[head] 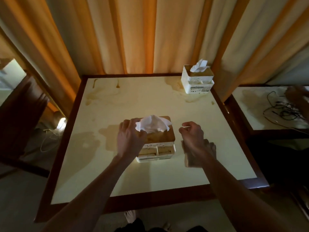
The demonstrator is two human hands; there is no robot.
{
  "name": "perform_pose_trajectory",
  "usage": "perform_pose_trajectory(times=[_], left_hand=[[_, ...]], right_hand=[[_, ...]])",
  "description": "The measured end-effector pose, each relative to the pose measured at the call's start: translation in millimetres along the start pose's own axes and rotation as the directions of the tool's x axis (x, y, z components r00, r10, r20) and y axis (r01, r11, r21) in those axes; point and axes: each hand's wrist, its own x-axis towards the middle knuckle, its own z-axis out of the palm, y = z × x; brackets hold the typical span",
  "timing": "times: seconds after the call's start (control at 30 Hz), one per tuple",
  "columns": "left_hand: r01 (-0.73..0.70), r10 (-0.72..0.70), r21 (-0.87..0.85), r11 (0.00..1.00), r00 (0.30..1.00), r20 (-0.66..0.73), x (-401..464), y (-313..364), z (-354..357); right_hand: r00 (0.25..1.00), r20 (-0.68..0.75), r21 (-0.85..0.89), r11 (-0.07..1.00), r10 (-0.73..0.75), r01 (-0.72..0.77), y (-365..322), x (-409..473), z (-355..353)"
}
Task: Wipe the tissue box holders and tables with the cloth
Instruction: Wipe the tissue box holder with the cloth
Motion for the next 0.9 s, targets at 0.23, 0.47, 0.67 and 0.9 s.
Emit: perform_pose_trajectory(times=[0.23,0.47,0.67,0.9], left_hand=[[-0.528,0.535,-0.114,0.842,0.786,0.311,-40.0,44.7,52.9],[-0.493,0.249,0.145,0.858,0.646,0.722,-41.3,106.4,93.9],[-0.683,0.219,0.397,0.613,0.630,0.745,-48.8,126.2,115.6],[-0.690,0.237,0.296,0.660,0.565,0.790,-80.5,119.0,137.1]], right_hand=[[0.996,-0.010,-0.172,0.981,0.091,-0.091,56.5,15.8,-23.8],[0.992,0.125,-0.346,0.937,-0.006,0.049,136.0,-8.7,-52.0],[0.911,0.296,-0.404,0.827,-0.287,0.392,168.2,-9.6,-66.2],[0.803,0.304,-0.398,0.697,-0.513,0.596,199.1,-11.8,-68.7]])
